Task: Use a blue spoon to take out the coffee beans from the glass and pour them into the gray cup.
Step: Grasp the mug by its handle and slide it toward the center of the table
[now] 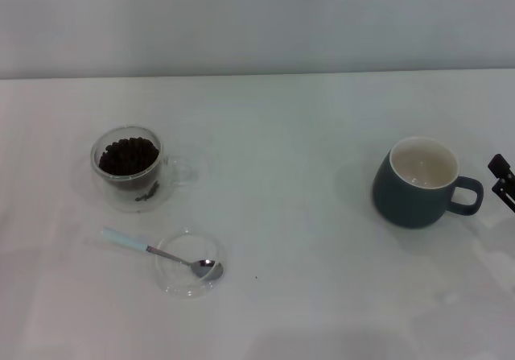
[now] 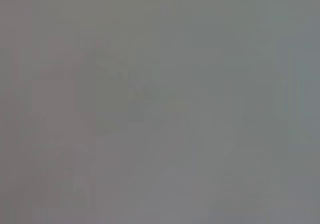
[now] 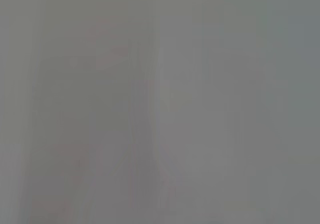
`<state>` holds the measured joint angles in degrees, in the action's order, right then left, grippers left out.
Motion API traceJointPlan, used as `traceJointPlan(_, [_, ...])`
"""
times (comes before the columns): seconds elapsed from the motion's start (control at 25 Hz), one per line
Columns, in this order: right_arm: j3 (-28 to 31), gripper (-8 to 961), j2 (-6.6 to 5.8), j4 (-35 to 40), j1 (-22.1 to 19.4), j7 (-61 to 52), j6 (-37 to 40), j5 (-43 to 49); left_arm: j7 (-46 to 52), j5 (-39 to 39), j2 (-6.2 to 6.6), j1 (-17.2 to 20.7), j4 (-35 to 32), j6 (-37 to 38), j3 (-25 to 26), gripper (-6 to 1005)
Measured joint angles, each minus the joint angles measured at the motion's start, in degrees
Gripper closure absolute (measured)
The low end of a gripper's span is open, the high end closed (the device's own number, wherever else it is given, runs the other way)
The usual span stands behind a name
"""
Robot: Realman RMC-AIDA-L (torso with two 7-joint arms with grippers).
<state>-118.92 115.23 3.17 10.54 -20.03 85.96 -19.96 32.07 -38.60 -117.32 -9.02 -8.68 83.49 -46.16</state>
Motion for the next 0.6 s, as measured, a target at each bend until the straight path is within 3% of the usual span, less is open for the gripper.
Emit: traceJointPlan(0.6, [-0.61,104,0.0,-0.05,0.0,-0.08,-0.01,0.46,-0.19,-0.07,-0.11,-0.03,-0.03,0.0,-0.25,123])
